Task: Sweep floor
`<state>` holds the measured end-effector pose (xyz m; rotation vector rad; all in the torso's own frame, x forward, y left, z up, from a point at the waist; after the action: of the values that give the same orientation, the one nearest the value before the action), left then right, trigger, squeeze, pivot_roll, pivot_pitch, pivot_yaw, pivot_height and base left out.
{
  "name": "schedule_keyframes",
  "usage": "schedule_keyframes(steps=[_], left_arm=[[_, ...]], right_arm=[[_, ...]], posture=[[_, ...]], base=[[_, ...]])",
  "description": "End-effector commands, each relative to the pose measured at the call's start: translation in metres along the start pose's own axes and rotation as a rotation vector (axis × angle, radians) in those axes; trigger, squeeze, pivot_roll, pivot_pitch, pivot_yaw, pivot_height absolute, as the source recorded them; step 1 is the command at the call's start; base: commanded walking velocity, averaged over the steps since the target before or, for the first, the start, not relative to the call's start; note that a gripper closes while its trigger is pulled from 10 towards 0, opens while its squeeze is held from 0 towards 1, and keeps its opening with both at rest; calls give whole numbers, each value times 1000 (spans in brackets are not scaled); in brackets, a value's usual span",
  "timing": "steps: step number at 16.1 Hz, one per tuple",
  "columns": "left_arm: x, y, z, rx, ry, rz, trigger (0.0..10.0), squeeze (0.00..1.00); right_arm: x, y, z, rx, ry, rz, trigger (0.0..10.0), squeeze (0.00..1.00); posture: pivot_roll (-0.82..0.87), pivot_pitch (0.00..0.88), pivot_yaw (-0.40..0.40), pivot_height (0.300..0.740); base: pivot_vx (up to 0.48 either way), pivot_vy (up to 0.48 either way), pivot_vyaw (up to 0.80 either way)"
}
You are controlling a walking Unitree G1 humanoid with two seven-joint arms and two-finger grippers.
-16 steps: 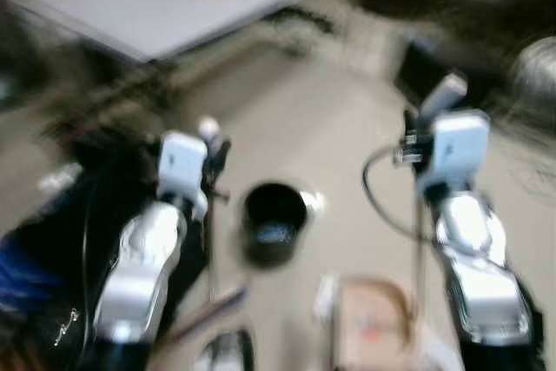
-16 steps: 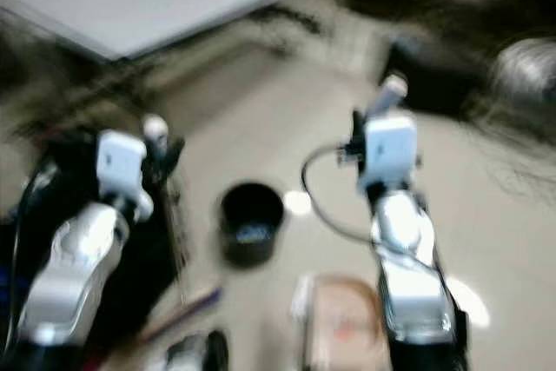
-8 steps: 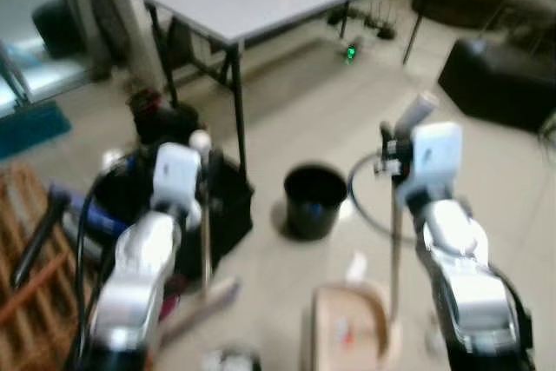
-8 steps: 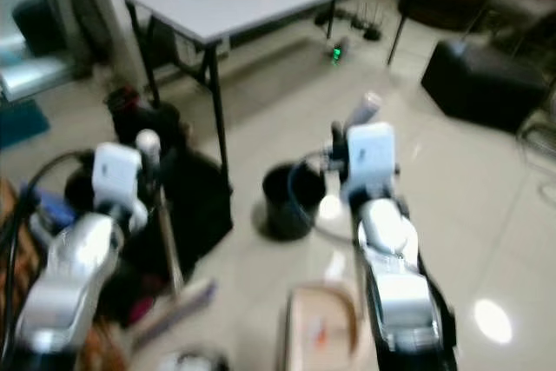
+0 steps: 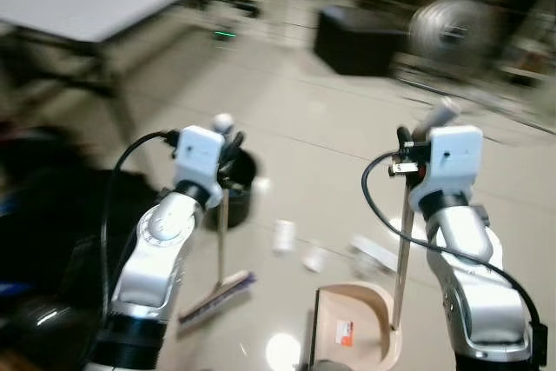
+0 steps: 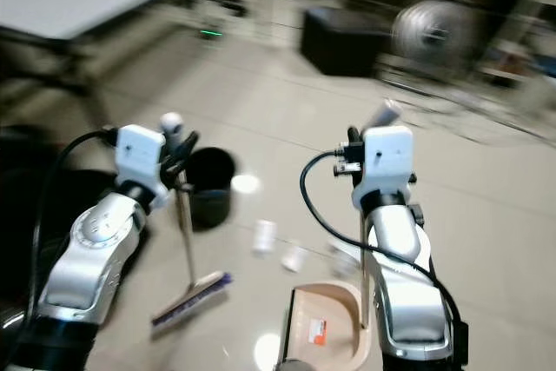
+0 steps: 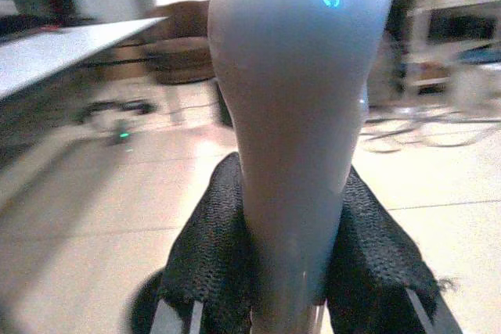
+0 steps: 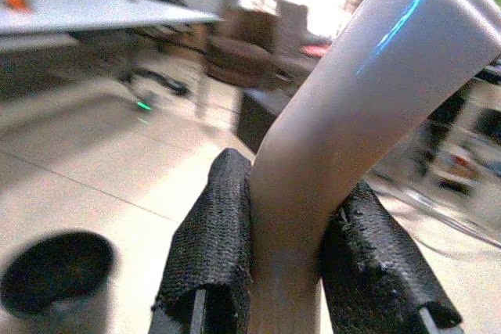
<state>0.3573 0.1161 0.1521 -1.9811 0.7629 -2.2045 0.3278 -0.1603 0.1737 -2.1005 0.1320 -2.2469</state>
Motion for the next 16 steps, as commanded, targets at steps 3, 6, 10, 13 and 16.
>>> schedule_keyframes(steps=[3,6,10,13,16], left_arm=[[4,2,3,4,10,31,10000,0],[13,-15,-4,98,51,41,10000,0],[31,-24,-15,124,136,19,10000,0],[34,-21,-14,119,151,24,10000,0],[35,-22,-14,117,149,18,10000,0]], right_arm=[[10,3,-4,-39,18,-25,10000,0],[24,7,-2,-45,104,12,10000,0],[25,18,0,-85,167,55,10000,0],[23,19,5,-96,167,42,10000,0],[21,18,3,-91,163,73,10000,0]], posture=[[-96,51,-58,740],[-68,69,-6,740],[-57,84,30,740],[-59,87,42,740],[-56,91,41,740]], base=[[0,0,-800],[0,0,-800],[68,0,-755],[336,0,0],[341,0,-267]])
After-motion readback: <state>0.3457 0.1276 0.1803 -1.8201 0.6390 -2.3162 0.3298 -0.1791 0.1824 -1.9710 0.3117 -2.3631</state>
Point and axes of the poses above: a point about 5 cm out from each wrist's last joint towards the gripper, its own z axis pointing out of the wrist towards the gripper, its own x axis along the axis of the wrist's last joint, y = z × x, the point moved 6 cm from there along z, pointing out of the wrist towards the gripper, and after that the axes turned 15 degrees about z, right-handed, at the moved point
